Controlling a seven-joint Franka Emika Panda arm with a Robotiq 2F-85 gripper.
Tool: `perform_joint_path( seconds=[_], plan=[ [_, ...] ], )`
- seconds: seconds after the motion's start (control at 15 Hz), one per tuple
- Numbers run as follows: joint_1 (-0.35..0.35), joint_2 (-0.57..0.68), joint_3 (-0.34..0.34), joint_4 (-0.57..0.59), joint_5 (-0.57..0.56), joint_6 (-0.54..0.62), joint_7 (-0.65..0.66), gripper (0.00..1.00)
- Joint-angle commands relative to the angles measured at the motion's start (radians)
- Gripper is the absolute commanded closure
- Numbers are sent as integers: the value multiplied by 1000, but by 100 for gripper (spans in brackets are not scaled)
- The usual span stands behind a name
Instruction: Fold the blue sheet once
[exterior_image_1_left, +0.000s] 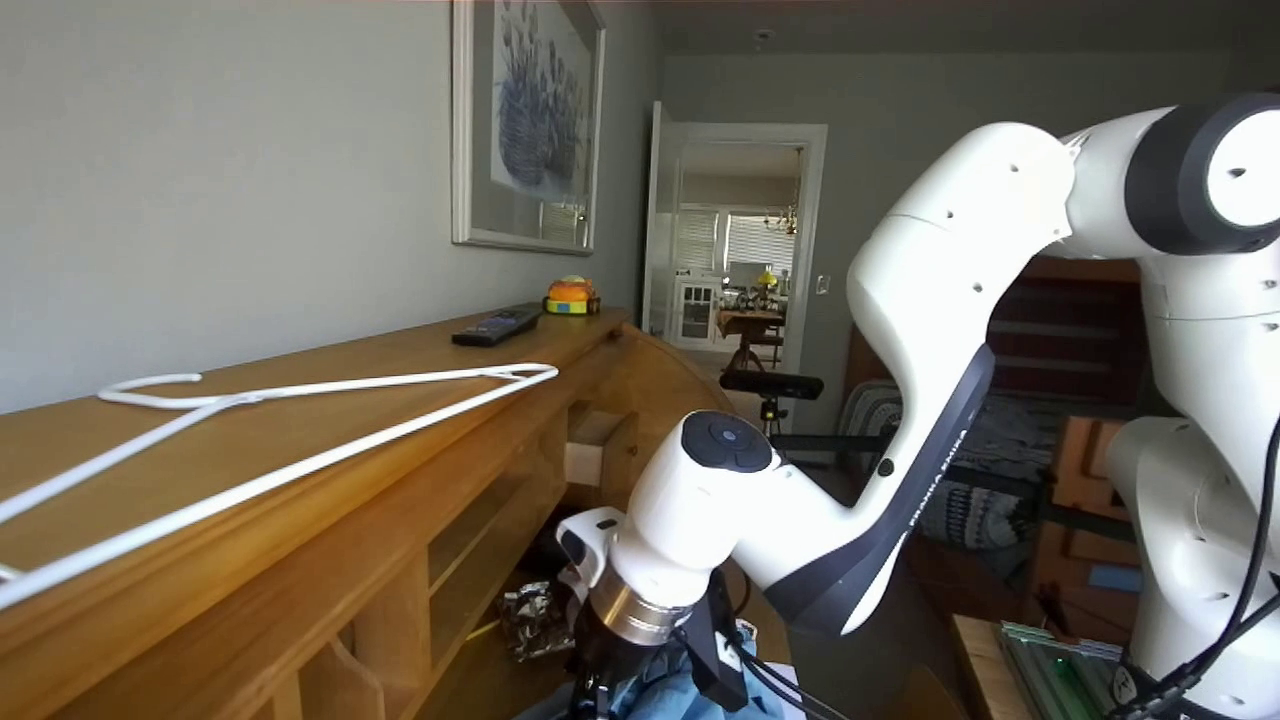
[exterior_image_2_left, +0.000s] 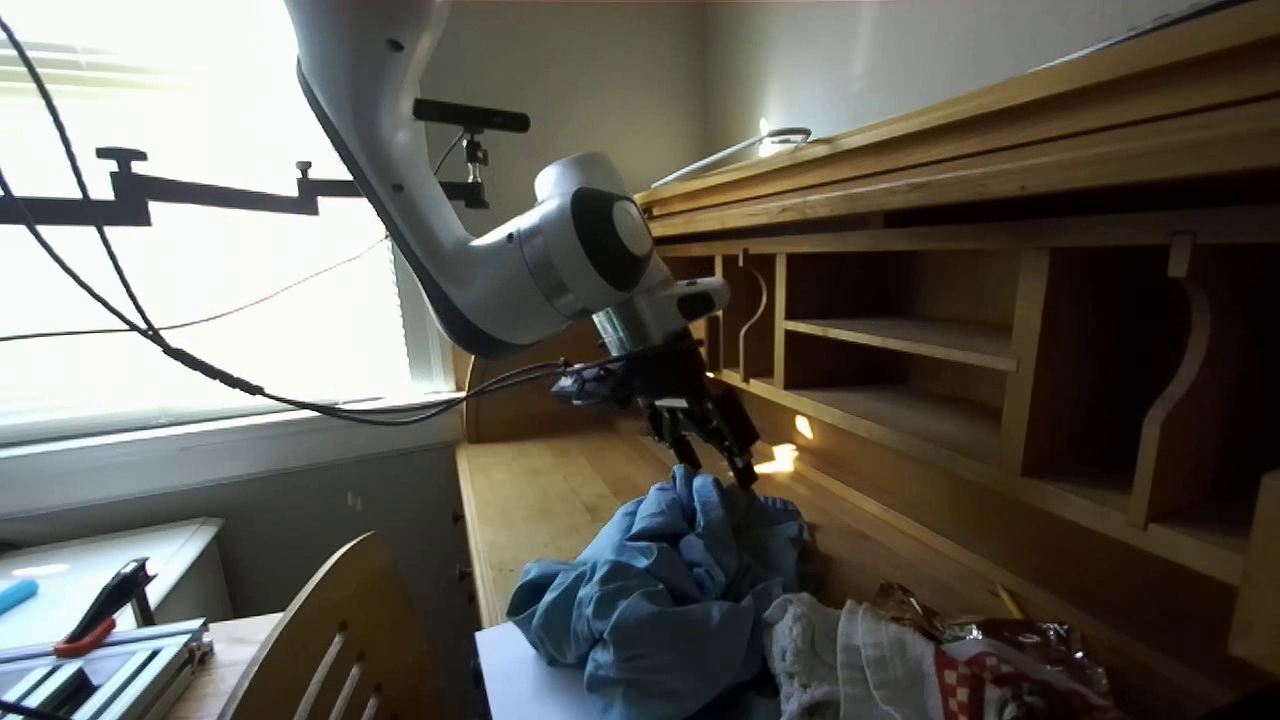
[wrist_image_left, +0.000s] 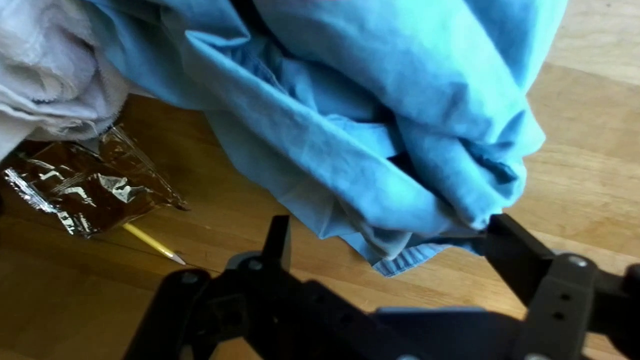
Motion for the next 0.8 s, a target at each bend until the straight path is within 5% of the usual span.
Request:
perform_joint_path(
  seconds=[0.0, 0.53, 0.6, 0.67, 0.73],
  plan=[
    [-7, 76, -35, 44, -49, 105, 8, 0],
    [-60, 184, -6, 81, -2, 261, -72, 0],
    [-70, 194, 3, 85, 1, 265, -78, 8],
    [-79, 201, 12, 87, 4, 263, -83, 28],
    [-90, 206, 25, 89, 8, 258, -91, 34]
  ],
)
